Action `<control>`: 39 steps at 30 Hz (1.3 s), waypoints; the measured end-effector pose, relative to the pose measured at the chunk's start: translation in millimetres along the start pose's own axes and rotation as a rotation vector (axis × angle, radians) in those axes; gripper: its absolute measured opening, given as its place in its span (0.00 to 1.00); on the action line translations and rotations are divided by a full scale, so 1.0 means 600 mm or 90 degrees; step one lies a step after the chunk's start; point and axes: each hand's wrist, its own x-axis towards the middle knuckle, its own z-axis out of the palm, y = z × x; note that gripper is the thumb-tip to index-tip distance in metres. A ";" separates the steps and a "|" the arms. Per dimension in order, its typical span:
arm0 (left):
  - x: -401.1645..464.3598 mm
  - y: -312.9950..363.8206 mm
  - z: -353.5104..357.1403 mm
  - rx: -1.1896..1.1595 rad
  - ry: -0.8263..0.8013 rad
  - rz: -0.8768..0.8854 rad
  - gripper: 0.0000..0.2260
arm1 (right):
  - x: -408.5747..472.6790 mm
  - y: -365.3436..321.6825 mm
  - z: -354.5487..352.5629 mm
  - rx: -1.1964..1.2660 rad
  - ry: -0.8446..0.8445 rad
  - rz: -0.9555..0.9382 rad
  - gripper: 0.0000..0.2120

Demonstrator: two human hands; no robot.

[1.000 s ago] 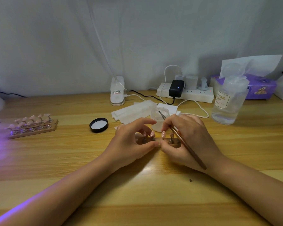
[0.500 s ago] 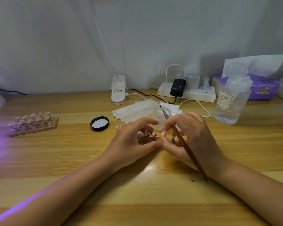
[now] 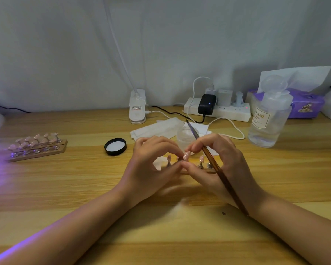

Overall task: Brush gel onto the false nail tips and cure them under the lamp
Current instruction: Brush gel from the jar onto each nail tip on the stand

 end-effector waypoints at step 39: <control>0.006 -0.003 -0.007 -0.158 0.098 -0.106 0.11 | 0.157 0.059 0.000 -0.059 -0.205 0.274 0.16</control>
